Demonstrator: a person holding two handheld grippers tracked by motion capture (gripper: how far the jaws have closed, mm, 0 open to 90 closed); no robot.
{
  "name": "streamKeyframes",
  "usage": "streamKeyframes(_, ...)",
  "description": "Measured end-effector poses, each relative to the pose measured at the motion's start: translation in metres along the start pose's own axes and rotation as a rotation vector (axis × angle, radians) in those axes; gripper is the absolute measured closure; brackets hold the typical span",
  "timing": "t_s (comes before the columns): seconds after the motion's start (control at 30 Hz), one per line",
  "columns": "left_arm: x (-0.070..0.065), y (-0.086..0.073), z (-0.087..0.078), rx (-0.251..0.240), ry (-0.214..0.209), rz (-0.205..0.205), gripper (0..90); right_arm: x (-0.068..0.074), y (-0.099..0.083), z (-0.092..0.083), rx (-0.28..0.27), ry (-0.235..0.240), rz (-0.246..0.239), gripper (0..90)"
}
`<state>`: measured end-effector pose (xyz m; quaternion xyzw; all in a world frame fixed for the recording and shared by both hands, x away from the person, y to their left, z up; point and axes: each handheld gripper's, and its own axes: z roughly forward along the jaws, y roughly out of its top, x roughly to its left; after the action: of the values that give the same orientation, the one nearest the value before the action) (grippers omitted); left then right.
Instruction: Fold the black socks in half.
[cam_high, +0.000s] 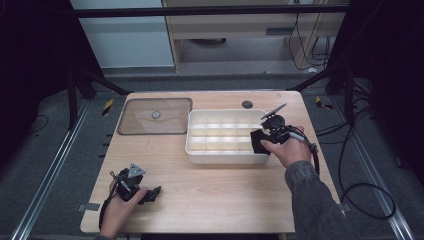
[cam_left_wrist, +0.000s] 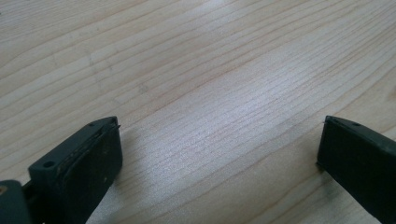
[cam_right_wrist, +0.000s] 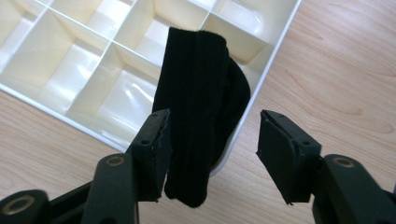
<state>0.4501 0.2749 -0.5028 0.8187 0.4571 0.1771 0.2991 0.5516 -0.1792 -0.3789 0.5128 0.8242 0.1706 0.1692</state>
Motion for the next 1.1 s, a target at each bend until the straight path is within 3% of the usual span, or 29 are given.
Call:
streamKeyframes(0.23, 0.000, 0.000, 0.000, -0.001, 0.000, 0.004, 0.0, -0.007, 0.009, -0.018, -0.020, 0.021, 0.005, 43.4)
streamKeyframes(0.57, 0.000, 0.000, 0.000, -0.001, -0.001, 0.004, 0.0, -0.014, 0.024, -0.034, -0.022, 0.033, -0.033, 68.4)
streamKeyframes(0.73, 0.000, 0.000, 0.000, -0.001, -0.002, 0.005, 0.0, -0.014, 0.032, -0.036, -0.017, 0.040, -0.047, 84.6)
streamKeyframes(0.83, 0.000, 0.000, 0.000, -0.001, -0.002, 0.006, 0.0, -0.013, 0.035, -0.035, -0.016, 0.040, -0.048, 89.8)
streamKeyframes(1.1, 0.000, 0.000, 0.000, -0.002, -0.001, 0.005, 0.0, -0.011, 0.042, -0.027, -0.005, 0.041, -0.055, 90.0)
